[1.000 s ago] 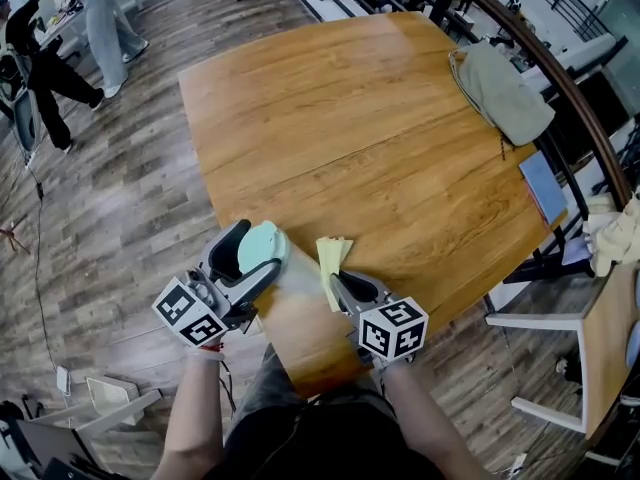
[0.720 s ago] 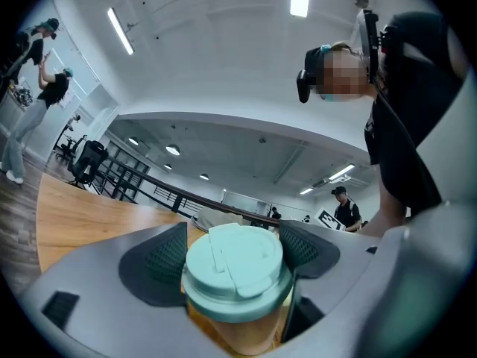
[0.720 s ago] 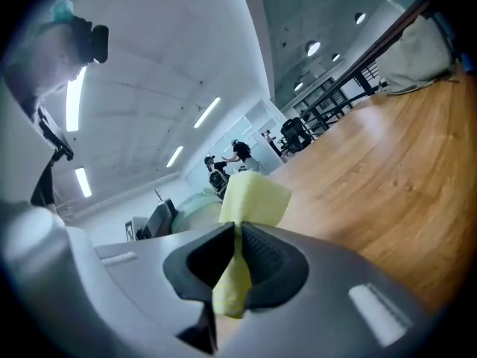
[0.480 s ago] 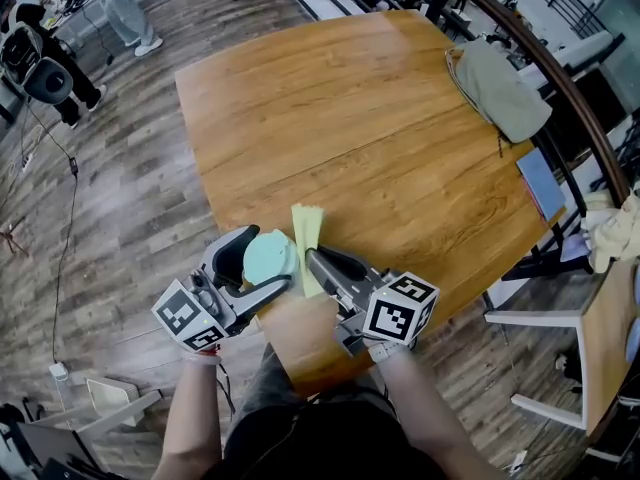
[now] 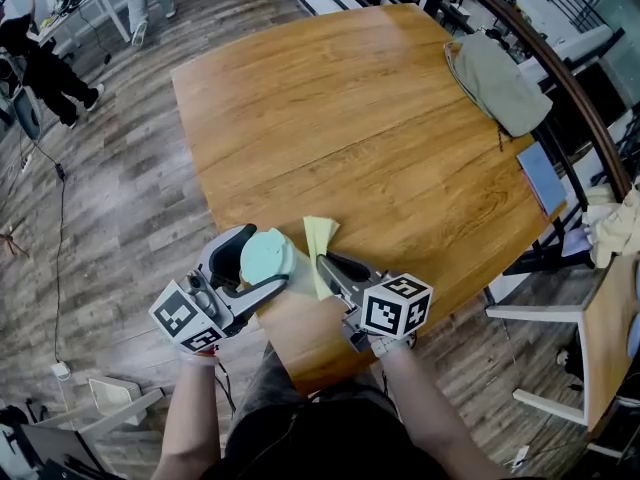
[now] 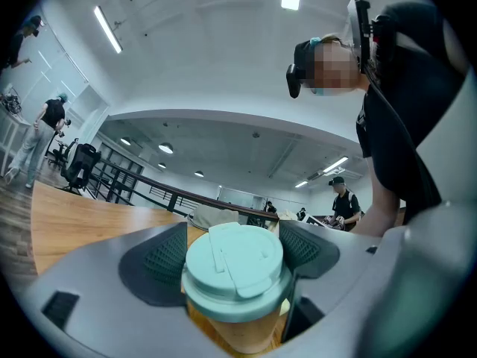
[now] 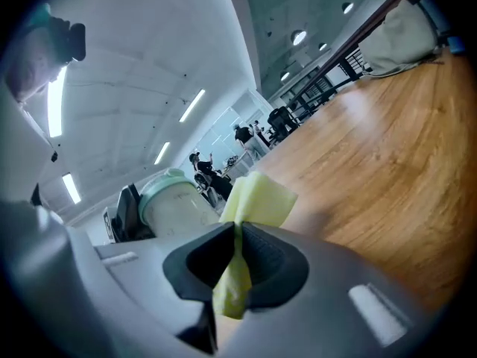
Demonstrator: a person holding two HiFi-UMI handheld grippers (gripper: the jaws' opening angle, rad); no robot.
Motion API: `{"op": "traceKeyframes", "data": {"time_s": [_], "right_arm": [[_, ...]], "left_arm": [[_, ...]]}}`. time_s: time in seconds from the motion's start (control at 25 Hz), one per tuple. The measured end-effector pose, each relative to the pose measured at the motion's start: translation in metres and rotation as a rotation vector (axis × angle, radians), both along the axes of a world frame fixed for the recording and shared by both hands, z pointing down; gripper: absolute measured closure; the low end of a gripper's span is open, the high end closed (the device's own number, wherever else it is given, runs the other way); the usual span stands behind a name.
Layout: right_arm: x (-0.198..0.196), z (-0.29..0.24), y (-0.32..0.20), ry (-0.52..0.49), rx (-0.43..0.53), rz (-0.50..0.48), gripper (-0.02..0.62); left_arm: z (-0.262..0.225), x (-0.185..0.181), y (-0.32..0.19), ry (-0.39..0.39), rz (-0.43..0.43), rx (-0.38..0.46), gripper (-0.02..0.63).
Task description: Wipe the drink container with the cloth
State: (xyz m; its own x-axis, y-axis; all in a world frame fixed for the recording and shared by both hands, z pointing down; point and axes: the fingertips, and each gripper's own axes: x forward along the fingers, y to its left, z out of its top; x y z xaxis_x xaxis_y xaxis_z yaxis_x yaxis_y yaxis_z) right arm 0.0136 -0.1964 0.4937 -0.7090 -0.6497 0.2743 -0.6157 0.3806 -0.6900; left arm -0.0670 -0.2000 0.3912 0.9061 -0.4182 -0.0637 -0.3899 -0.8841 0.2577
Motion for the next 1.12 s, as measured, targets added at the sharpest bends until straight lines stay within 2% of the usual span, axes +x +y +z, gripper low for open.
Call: {"op": "traceKeyframes", "data": {"time_s": [0.28,0.56,0.68,0.92,1.12], "right_arm": [[0.01,0.031,0.008,0.103,-0.063,0.009,0.555],[0.023,0.047,0.013,0.301,-0.043,0.014,0.557],[0.034,0.032,0.011,0.225,-0.005,0.065,0.557],[0.057,0.004,0.01,0.098,0.05,0.122,0.557],[0.063,-0.006,0.013,0.044,0.058,0.117,0.557]], "left_arm": [[-0.001,0.001,0.002,-0.005,0.012,0.003,0.224],[-0.004,0.015,0.008,-0.058,0.069,0.045,0.224],[-0.006,0.028,0.015,-0.114,0.117,0.078,0.224],[0.003,0.054,0.04,-0.278,0.2,0.115,0.224],[0.002,0.067,0.048,-0.319,0.2,0.135,0.224]]}}
